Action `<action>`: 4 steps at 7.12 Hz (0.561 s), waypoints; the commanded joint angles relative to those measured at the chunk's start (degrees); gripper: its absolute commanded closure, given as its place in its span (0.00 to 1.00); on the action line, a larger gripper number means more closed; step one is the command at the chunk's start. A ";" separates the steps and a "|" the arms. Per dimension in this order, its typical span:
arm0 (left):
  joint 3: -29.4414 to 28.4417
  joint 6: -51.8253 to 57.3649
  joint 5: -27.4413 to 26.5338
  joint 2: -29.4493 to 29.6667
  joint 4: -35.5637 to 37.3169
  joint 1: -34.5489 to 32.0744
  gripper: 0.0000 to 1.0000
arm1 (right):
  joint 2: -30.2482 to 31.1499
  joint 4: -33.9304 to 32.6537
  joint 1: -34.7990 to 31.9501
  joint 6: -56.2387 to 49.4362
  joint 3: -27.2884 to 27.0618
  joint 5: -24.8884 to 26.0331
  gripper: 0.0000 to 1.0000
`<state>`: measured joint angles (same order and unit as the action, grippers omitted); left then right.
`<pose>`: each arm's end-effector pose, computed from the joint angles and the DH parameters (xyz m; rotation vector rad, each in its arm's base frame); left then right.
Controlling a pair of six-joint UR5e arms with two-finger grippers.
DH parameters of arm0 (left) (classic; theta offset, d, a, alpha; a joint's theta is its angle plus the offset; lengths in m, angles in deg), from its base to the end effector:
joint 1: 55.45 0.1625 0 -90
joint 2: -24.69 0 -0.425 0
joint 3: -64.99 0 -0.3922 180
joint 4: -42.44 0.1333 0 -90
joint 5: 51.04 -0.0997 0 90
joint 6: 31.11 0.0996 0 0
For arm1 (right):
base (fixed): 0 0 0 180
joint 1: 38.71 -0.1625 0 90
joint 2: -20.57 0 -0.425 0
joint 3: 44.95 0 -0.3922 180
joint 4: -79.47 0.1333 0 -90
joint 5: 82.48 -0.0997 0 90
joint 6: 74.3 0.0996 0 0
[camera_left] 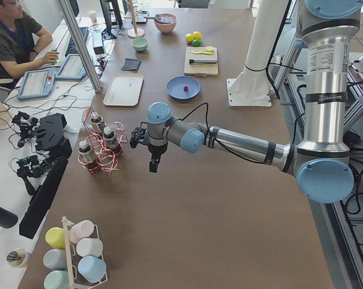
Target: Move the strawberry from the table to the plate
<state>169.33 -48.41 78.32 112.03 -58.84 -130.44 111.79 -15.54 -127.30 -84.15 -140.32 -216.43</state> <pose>0.0582 -0.4878 0.5397 0.1810 0.7576 0.0997 0.0523 -0.4822 0.6322 0.0423 -0.7671 -0.1810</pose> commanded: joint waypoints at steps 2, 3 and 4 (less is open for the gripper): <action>-1.32 10.79 1.33 -1.81 4.69 -7.45 0.03 | 0.10 -0.26 -1.06 -0.43 0.44 0.00 0.00; -1.41 10.53 1.15 -4.00 4.34 -7.72 0.03 | 0.10 -0.26 -1.06 -0.25 0.44 0.00 0.00; -0.98 9.49 0.63 -3.84 4.33 -8.07 0.03 | 0.19 -0.26 -1.06 -0.08 0.53 -0.08 0.00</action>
<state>168.11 -38.33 79.39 108.94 -54.45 -137.94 111.92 -15.78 -128.32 -84.43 -139.85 -216.44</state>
